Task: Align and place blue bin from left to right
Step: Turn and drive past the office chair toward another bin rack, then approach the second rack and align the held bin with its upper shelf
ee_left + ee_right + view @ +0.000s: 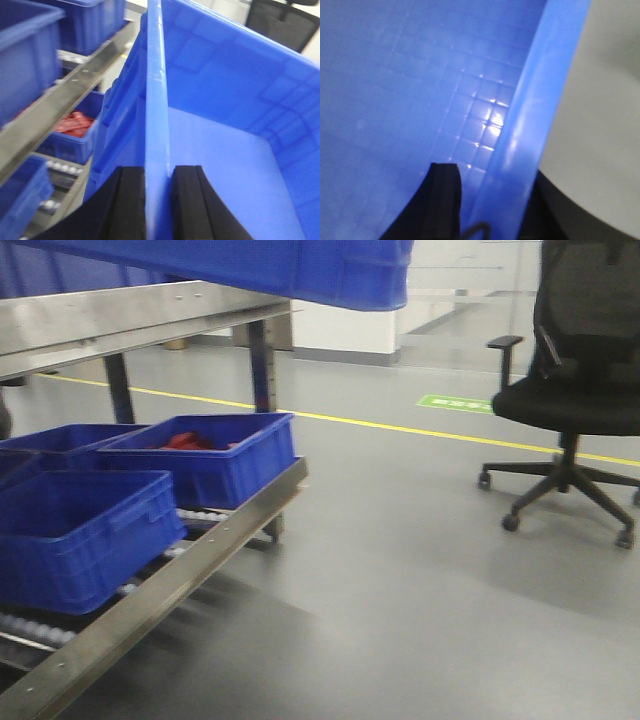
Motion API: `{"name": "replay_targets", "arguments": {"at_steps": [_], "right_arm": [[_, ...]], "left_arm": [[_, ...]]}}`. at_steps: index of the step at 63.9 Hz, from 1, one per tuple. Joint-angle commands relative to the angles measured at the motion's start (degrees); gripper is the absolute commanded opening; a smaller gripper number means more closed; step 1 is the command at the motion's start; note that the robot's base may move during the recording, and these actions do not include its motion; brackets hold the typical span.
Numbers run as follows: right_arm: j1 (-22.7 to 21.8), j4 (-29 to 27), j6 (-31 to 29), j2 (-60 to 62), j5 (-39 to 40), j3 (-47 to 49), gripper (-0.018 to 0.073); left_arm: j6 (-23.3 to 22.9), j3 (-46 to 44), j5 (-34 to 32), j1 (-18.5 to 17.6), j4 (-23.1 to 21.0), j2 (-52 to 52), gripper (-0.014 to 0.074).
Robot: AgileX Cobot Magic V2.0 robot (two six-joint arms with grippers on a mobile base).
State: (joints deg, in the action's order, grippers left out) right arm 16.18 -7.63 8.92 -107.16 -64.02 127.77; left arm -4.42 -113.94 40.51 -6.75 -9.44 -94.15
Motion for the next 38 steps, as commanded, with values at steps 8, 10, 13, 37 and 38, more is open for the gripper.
{"name": "replay_targets", "arguments": {"at_steps": [8,10,13,37,38], "right_arm": [[0.79,-3.71,0.63,0.97,5.81,0.79,-0.0162],[0.79,-3.71,0.63,0.97,5.81,0.79,-0.0162],[0.79,-3.71,0.63,0.97,5.81,0.79,-0.0162],[0.79,-3.71,0.63,0.97,5.81,0.79,-0.0162],[0.79,-3.71,0.63,0.97,5.81,0.79,-0.0162]], "left_arm": [[-0.36,-1.19,-5.62,-1.12,-4.74,1.76,-0.0111],[-0.36,-1.19,-5.62,-1.12,-4.74,1.76,-0.0111],[-0.36,-1.19,-5.62,-1.12,-4.74,1.76,-0.0111],[-0.36,-1.19,-5.62,-1.12,-4.74,1.76,-0.0111],[-0.36,-1.19,-5.62,-1.12,-4.74,1.76,-0.0111]]}}
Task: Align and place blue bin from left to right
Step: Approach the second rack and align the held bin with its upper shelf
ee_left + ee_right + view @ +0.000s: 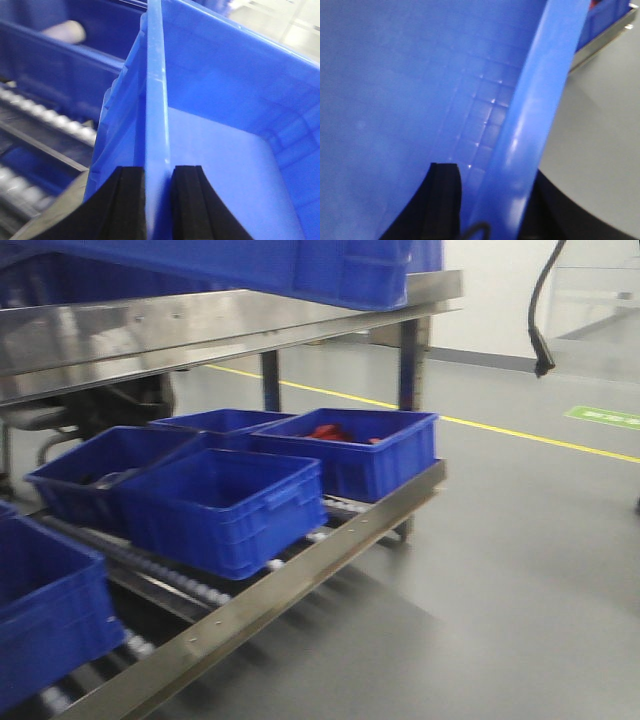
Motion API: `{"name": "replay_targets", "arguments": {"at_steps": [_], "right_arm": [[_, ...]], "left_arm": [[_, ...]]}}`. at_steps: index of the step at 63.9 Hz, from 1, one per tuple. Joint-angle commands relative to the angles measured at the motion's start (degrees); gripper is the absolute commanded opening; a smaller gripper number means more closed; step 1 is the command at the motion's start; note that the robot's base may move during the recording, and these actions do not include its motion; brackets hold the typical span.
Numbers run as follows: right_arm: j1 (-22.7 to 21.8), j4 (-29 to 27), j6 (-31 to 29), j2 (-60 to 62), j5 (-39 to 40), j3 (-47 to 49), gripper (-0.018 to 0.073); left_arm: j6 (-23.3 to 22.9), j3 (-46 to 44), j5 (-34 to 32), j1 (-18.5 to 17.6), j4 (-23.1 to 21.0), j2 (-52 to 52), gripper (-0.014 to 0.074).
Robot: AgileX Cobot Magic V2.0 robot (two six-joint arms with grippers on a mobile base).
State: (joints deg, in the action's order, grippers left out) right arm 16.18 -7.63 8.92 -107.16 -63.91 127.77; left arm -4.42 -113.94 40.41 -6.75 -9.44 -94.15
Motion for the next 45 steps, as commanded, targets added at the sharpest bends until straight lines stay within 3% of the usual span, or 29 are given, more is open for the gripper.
{"name": "replay_targets", "arguments": {"at_steps": [1,45], "right_arm": [[0.79,-3.71,0.63,0.97,5.7,0.79,-0.0162],[0.79,-3.71,0.63,0.97,5.7,0.79,-0.0162]], "left_arm": [[-0.36,-1.19,-5.52,-1.12,-4.74,1.76,-0.0111],[-0.36,-1.19,-5.52,-1.12,-4.74,1.76,-0.0111]]}}
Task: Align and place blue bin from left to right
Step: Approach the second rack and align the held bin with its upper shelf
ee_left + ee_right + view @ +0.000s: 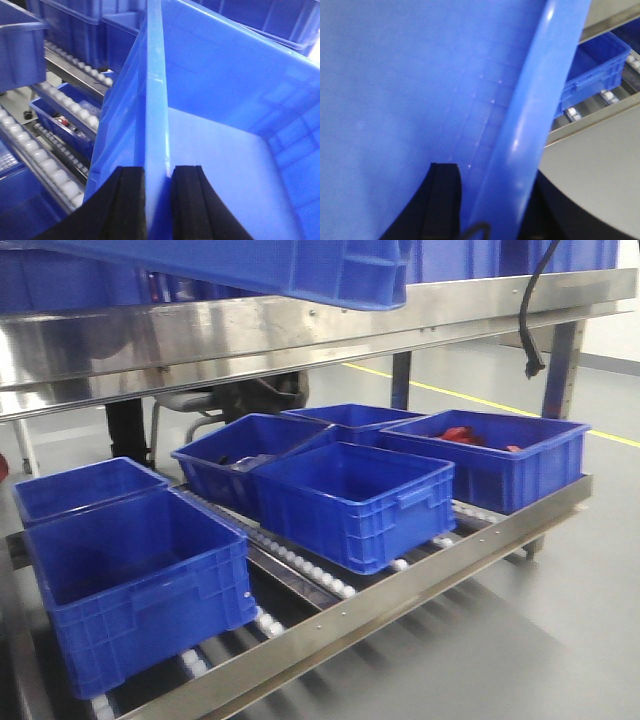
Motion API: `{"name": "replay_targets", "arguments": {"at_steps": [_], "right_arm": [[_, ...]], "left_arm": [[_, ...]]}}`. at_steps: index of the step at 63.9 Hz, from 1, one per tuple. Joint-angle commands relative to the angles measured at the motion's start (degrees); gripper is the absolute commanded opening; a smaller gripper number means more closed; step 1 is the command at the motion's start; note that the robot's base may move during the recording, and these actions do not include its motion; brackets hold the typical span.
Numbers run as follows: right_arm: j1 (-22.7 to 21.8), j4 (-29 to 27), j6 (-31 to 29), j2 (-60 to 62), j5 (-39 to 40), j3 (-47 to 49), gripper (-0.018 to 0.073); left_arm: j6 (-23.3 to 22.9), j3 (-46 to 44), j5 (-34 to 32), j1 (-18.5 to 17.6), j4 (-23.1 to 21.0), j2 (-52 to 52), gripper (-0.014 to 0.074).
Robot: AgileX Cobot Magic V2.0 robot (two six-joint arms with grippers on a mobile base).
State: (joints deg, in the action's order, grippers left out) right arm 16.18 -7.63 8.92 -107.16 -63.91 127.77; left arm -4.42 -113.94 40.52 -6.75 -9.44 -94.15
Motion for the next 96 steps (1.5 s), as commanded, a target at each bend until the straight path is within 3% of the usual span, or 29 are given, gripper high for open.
{"name": "replay_targets", "arguments": {"at_steps": [1,96], "right_arm": [[0.79,-3.71,0.63,0.97,5.7,0.79,-0.0162],[0.79,-3.71,0.63,0.97,5.7,0.79,-0.0162]], "left_arm": [[-0.36,-1.19,-5.63,-1.12,-4.74,1.76,-0.0111],[-0.36,-1.19,-5.63,-1.12,-4.74,1.76,-0.0111]]}}
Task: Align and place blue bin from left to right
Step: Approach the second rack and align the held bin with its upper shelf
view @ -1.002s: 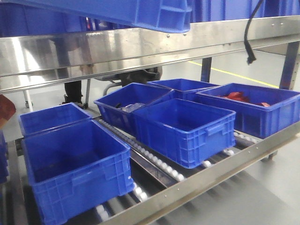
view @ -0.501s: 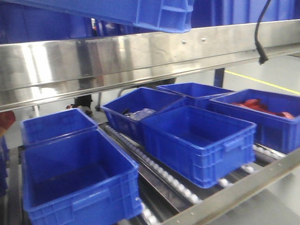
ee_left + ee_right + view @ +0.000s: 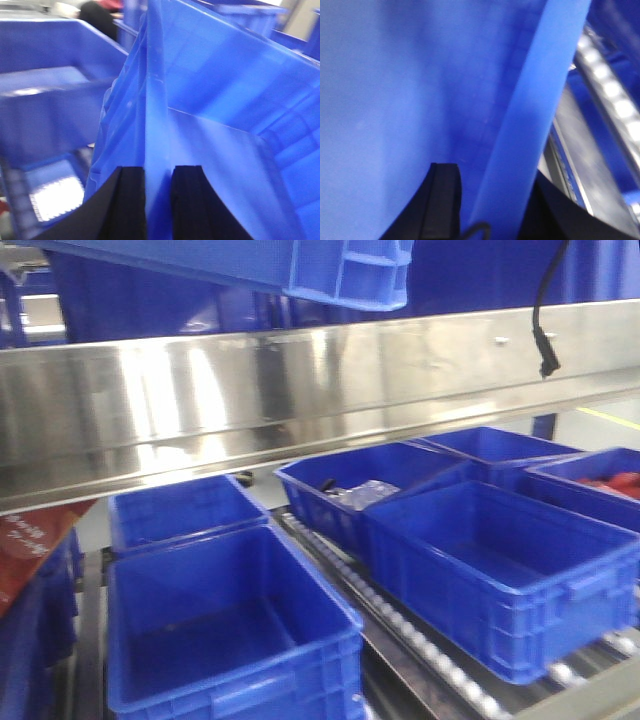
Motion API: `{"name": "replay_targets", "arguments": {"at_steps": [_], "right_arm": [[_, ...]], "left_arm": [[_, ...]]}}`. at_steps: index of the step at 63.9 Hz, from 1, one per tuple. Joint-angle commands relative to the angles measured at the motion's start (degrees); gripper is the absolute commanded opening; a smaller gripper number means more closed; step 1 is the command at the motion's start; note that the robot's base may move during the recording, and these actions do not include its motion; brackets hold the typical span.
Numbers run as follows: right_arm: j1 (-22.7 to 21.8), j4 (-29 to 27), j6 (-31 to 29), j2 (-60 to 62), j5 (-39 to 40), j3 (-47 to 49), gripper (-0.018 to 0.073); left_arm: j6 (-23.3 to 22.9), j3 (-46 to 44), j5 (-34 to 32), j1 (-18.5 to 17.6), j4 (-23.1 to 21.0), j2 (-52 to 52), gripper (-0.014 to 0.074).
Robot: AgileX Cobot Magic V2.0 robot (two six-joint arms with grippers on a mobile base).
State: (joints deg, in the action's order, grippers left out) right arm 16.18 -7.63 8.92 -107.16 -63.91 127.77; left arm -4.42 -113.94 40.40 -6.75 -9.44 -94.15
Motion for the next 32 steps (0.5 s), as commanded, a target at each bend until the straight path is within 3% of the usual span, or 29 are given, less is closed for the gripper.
{"name": "replay_targets", "arguments": {"at_steps": [1,32], "right_arm": [[0.79,-3.71,0.63,0.97,5.7,0.79,-0.0162],[0.79,-3.71,0.63,0.97,5.7,0.79,-0.0162]], "left_arm": [[-0.36,-1.19,-5.51,-1.12,-4.74,1.76,-0.0111],[-0.36,-1.19,-5.51,-1.12,-4.74,1.76,-0.0111]]}}
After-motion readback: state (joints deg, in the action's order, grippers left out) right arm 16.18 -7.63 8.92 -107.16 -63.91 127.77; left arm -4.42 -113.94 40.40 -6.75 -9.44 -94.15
